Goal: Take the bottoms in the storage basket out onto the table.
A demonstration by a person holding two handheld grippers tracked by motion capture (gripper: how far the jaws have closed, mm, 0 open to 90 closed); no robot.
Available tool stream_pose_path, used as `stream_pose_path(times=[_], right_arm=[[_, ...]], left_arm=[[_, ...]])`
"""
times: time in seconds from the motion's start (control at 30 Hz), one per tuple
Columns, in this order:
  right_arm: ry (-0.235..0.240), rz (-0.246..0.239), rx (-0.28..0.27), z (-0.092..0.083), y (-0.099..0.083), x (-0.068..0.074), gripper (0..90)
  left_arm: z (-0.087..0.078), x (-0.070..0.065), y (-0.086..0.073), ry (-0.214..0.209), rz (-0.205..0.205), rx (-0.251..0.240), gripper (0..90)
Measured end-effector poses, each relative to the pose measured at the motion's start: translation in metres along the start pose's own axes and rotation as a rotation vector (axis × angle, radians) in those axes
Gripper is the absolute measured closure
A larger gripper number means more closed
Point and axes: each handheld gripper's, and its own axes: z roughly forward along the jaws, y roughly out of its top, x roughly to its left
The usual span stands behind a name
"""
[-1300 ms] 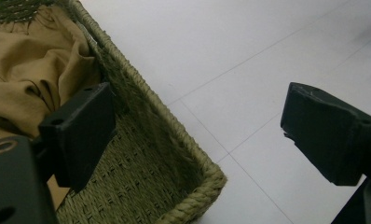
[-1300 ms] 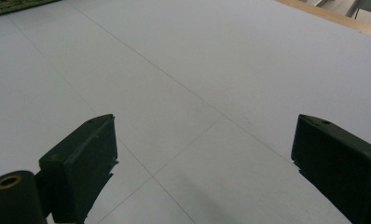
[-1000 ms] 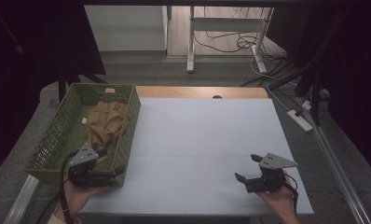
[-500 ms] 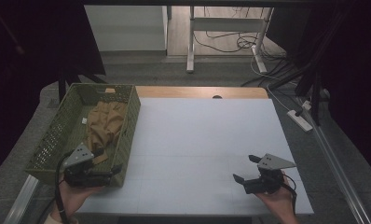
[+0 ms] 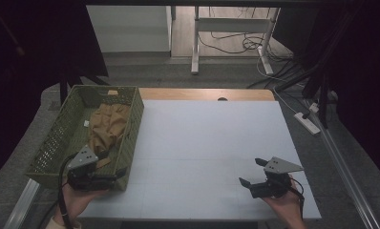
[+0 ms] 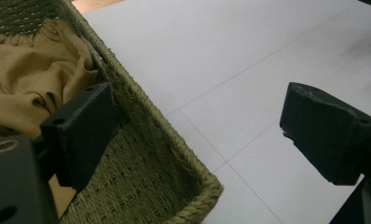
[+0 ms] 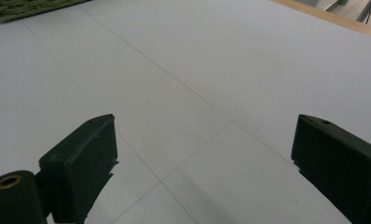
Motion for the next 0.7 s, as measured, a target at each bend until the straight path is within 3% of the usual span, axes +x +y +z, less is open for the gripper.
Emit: stream_pose_path(times=[0.7], right_arm=[[-0.003, 0.006, 0.007, 0.000, -0.002, 0.000, 6.8]], left_arm=[[-0.008, 0.004, 0.016, 0.014, -0.013, -0.023, 11.4]])
